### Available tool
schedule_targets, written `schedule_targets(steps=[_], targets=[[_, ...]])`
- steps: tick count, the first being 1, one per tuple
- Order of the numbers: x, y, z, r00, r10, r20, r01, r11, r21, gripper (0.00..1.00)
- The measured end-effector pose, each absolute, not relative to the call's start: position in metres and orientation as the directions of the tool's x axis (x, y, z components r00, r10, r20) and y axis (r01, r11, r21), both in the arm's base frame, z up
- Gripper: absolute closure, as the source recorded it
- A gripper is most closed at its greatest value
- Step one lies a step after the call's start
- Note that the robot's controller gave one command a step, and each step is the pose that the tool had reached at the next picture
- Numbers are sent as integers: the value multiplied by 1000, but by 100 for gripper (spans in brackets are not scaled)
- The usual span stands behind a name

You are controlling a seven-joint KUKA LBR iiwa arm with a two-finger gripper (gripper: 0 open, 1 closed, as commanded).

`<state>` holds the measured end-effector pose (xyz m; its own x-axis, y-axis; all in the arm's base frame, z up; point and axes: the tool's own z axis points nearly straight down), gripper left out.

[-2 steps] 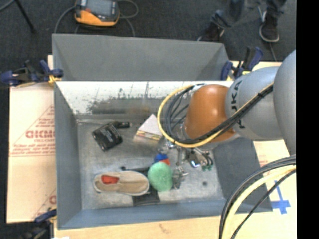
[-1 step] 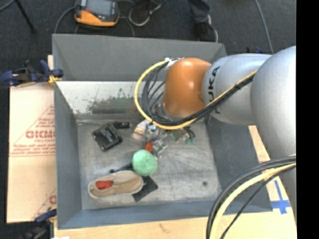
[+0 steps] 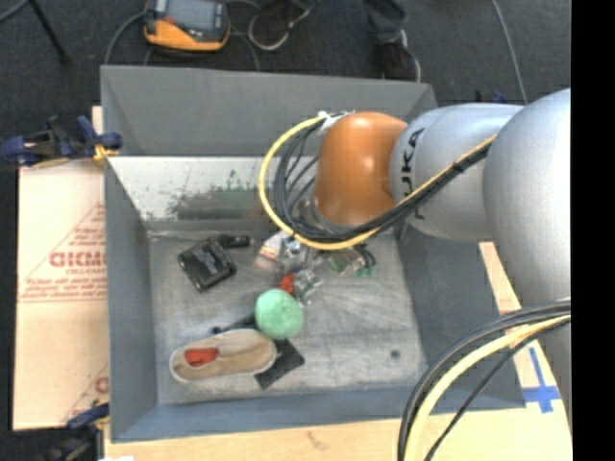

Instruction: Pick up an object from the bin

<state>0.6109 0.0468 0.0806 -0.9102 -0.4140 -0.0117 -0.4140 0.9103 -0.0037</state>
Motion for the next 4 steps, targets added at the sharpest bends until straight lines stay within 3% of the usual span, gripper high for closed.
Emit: schedule_targets(steps=[1,2,3,4], targets=[[611,51,208,-921,-389,-5,-389,921,-3,100],[611,51,207,-921,-390,-4,-390,921,-2,100],[602,46,169,-937,-348,-7,-348,937,-1,100],[600,48,146,-941,-338,-1,-338,941,1,100]])
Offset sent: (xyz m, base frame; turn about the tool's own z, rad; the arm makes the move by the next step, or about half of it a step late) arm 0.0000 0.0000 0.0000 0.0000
